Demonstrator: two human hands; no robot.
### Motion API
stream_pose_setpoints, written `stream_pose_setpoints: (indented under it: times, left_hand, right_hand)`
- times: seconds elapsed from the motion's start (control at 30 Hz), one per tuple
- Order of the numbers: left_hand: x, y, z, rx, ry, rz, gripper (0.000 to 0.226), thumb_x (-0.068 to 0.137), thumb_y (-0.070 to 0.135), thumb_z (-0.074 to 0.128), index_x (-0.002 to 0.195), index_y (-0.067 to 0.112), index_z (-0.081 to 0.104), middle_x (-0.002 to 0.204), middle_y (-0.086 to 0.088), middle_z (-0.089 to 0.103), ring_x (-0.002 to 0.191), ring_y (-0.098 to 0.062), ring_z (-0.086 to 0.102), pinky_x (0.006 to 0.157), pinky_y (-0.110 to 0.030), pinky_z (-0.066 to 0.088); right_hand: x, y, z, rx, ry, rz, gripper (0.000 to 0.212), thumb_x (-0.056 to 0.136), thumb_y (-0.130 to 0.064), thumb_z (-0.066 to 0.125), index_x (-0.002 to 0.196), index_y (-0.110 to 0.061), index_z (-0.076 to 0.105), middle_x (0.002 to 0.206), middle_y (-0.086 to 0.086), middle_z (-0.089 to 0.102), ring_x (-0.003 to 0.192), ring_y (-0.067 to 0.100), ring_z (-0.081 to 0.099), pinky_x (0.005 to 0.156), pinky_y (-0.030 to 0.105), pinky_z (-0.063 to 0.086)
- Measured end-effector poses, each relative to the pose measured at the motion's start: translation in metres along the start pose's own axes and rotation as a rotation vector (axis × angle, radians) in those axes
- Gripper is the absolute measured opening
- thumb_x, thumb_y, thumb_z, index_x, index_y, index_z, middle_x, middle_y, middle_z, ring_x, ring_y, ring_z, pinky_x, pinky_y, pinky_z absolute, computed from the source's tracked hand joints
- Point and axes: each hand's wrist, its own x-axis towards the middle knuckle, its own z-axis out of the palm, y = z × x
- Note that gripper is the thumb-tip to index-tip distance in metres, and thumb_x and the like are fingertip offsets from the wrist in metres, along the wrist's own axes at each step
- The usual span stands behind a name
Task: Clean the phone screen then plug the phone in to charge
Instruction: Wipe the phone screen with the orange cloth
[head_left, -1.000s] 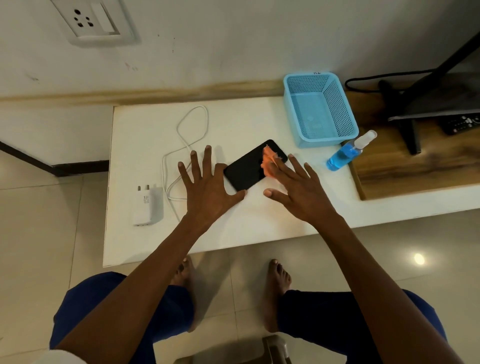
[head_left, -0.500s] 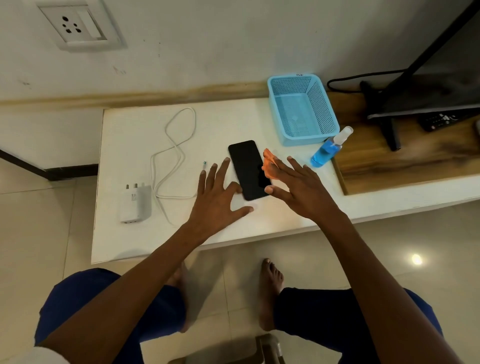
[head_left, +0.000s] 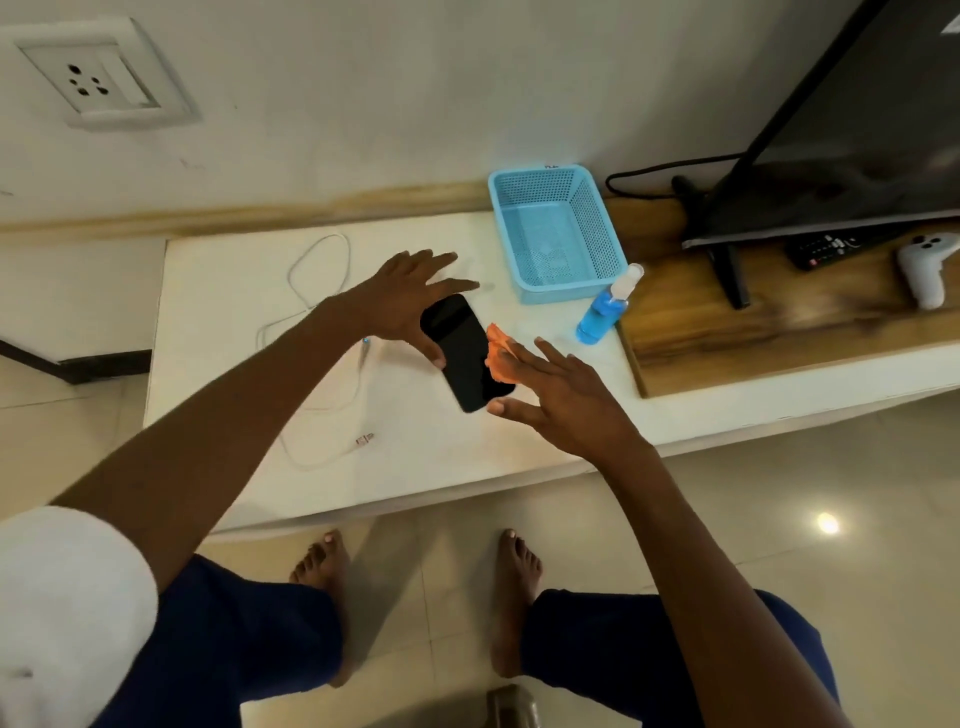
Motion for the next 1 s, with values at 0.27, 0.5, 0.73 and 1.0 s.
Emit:
stream_pose_setpoints:
  times: [0.27, 0.5, 0.73, 1.0]
  left_hand:
    - [0.017, -0.010, -0.021, 0.154, -0.191, 0.067, 0.108, 0.056, 0.084, 0.069, 0.147, 0.052, 0.022, 0.166, -0.001, -0.002, 0.152, -0.032, -0.003, 0.120, -0.049, 0.000]
    - [-0.029, -0.012, -0.002, 0.037, -0.079, -0.110, 0.106, 0.059, 0.086, 0.064, 0.147, 0.034, 0.035, 0.166, -0.002, 0.003, 0.152, -0.031, -0.003, 0.121, -0.051, -0.003]
    - [-0.092, 0.033, 0.043, -0.009, 0.132, -0.465, 0.105, 0.062, 0.089, 0.056, 0.139, 0.019, 0.047, 0.164, -0.005, 0.013, 0.152, -0.034, 0.002, 0.118, -0.060, -0.005]
    - [-0.129, 0.043, 0.070, -0.148, 0.217, -0.551, 0.094, 0.066, 0.080, 0.064, 0.144, 0.032, 0.042, 0.164, -0.007, 0.011, 0.151, -0.037, 0.000, 0.116, -0.061, -0.007]
  right_hand:
    - [0.004, -0.004, 0.000, -0.012, -0.013, 0.023, 0.104, 0.069, -0.090, 0.002, 0.154, -0.036, 0.025, 0.164, -0.011, 0.017, 0.153, 0.021, 0.010, 0.121, 0.055, 0.020]
    - [0.010, -0.011, 0.001, -0.004, 0.004, -0.010, 0.098, 0.072, -0.089, 0.006, 0.155, -0.038, 0.022, 0.162, -0.013, 0.020, 0.153, 0.024, 0.013, 0.119, 0.055, 0.022]
    - [0.022, -0.015, 0.014, -0.072, -0.006, 0.007, 0.088, 0.079, -0.086, 0.014, 0.155, -0.043, 0.010, 0.164, -0.017, 0.012, 0.153, 0.024, 0.012, 0.119, 0.052, 0.018]
    - [0.024, -0.021, 0.024, -0.169, 0.067, 0.004, 0.081, 0.087, -0.080, 0.024, 0.156, -0.040, 0.012, 0.163, -0.025, 0.001, 0.153, 0.023, 0.012, 0.121, 0.053, 0.019]
